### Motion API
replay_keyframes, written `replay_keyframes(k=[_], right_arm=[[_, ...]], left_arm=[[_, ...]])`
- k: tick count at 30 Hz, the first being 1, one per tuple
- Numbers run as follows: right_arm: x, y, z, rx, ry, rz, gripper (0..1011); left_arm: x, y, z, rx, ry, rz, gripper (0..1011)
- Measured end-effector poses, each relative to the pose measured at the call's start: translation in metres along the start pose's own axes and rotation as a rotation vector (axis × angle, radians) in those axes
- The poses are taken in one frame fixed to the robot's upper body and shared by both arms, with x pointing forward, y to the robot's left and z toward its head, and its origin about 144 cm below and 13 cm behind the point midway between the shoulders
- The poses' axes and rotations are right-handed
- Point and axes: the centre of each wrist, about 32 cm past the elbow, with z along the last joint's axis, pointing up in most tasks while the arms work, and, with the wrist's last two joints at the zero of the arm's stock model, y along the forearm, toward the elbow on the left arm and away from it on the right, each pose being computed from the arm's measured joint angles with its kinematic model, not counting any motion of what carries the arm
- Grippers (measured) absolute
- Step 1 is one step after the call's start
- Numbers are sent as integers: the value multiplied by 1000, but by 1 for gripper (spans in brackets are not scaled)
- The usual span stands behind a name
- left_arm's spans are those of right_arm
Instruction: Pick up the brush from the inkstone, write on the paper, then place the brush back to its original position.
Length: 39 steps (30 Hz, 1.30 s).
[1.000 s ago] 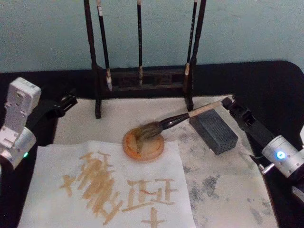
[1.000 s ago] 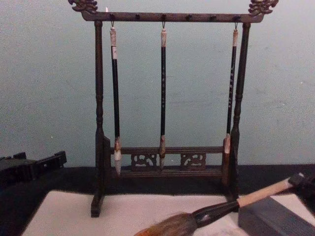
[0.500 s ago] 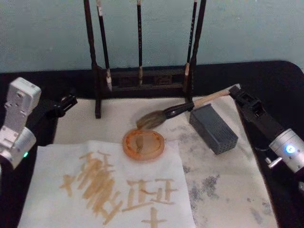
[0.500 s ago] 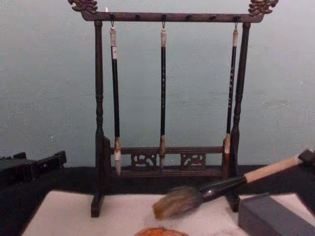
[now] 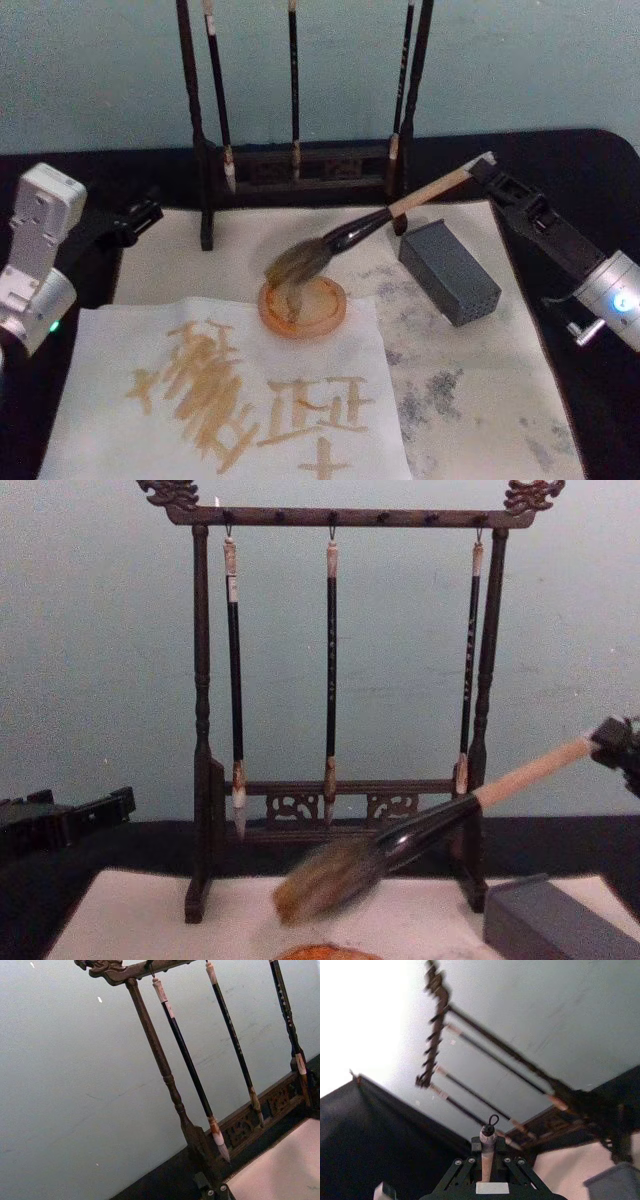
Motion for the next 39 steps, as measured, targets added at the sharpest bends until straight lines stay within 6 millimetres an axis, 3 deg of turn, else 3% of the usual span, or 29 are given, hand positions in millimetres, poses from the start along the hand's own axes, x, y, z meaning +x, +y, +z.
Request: replay_keyframes(k=[19, 27, 39], right_arm=[[-85, 28, -3, -286, -410, 119, 151], [-93, 36, -17, -337, -485, 158, 151], [-82, 43, -37, -377, -542, 133, 151]], left_arm=[[0, 0, 0, 0, 0, 0, 1002], [0, 0, 0, 0, 0, 0, 1002], [0, 0, 0, 0, 0, 0, 1002]])
